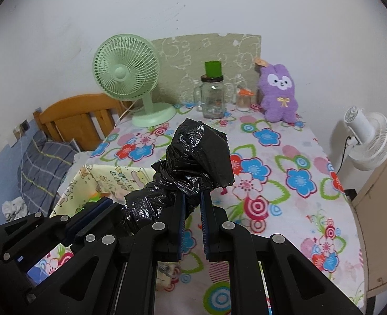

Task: Organize soft objects
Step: 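Carry the grey pouch with the left tool while the right tool carries the black bag to the yellow box, then lower both tools into the yellow box and open them to release the pouch and bag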

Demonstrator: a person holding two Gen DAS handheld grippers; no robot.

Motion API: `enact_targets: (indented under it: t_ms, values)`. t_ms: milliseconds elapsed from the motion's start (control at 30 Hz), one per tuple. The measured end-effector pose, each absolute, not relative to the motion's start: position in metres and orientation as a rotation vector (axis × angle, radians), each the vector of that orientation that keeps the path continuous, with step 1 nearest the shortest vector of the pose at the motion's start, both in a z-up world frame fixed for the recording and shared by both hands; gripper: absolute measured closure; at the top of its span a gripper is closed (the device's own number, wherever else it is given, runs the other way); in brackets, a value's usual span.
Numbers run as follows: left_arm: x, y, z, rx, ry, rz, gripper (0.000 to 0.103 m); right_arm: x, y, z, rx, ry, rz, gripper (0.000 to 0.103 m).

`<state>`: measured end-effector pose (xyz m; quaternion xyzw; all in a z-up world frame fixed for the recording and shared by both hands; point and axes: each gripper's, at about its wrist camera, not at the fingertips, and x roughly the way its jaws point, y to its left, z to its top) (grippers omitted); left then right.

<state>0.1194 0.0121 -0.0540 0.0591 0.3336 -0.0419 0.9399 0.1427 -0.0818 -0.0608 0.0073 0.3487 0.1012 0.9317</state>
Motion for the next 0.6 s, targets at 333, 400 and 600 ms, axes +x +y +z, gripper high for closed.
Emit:
enact_targets:
  t_ms: [333,400,600]
  values:
    - [0.136,0.041,-0.071,0.119,0.719,-0.059,0.093,0.161,-0.053,-0.078,-0.004,0.761,0.249,0.089]
    - [0.138,0.046,-0.075,0.115,0.726,-0.051,0.086,0.164,-0.047,-0.082,-0.008,0.772,0.257,0.089]
    - [0.142,0.061,-0.086,0.114,0.756,-0.025,0.061,0.172,-0.034,-0.092,-0.028,0.798,0.264,0.089]
